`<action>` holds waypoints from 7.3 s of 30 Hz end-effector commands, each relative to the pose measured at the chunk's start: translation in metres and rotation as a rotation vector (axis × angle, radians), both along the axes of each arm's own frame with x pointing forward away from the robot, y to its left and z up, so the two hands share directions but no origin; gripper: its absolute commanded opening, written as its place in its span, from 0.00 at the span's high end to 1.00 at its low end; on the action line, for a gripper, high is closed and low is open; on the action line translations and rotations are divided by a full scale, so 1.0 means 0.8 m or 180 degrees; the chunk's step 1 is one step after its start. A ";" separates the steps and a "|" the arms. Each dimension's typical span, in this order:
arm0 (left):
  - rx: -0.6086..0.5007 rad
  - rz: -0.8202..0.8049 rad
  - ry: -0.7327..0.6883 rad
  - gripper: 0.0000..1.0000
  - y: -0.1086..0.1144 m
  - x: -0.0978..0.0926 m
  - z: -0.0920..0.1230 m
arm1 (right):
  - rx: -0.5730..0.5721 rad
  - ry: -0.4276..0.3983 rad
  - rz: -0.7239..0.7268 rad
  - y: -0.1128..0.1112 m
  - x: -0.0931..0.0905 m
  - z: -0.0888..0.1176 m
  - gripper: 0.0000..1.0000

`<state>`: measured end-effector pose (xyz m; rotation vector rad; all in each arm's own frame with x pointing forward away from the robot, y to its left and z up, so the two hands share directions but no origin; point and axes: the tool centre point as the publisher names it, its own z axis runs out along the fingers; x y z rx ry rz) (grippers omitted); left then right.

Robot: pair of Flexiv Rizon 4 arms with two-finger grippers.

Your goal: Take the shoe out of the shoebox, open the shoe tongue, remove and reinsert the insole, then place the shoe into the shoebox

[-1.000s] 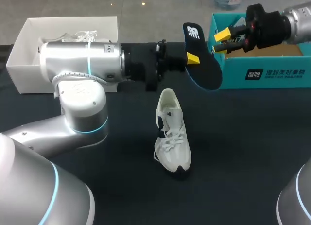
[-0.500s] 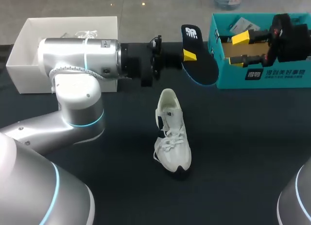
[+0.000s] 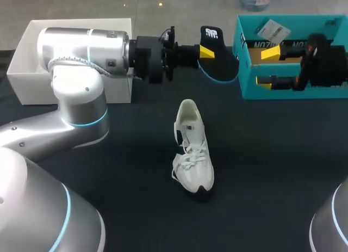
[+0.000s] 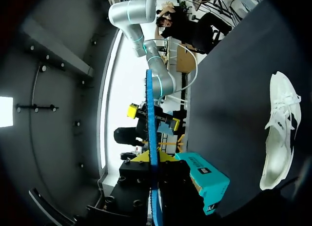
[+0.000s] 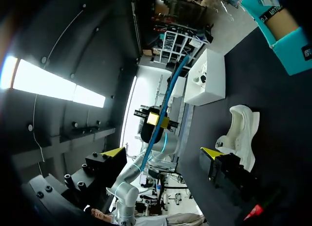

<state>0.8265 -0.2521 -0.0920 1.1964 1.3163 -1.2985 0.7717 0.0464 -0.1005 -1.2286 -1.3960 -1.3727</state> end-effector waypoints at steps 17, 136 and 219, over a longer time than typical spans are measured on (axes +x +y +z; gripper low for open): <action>0.0405 0.0064 0.0198 1.00 0.006 0.001 0.007 | -0.0006 0.0095 0.0105 -0.005 0.008 -0.001 0.00; -0.0050 0.0621 1.0099 1.00 0.011 0.012 -0.005 | -0.4545 0.0867 0.0053 0.112 0.055 0.103 0.00; -0.0177 0.0574 1.0040 1.00 0.013 0.016 -0.004 | -0.0832 0.0253 -0.0357 0.056 0.011 0.034 0.00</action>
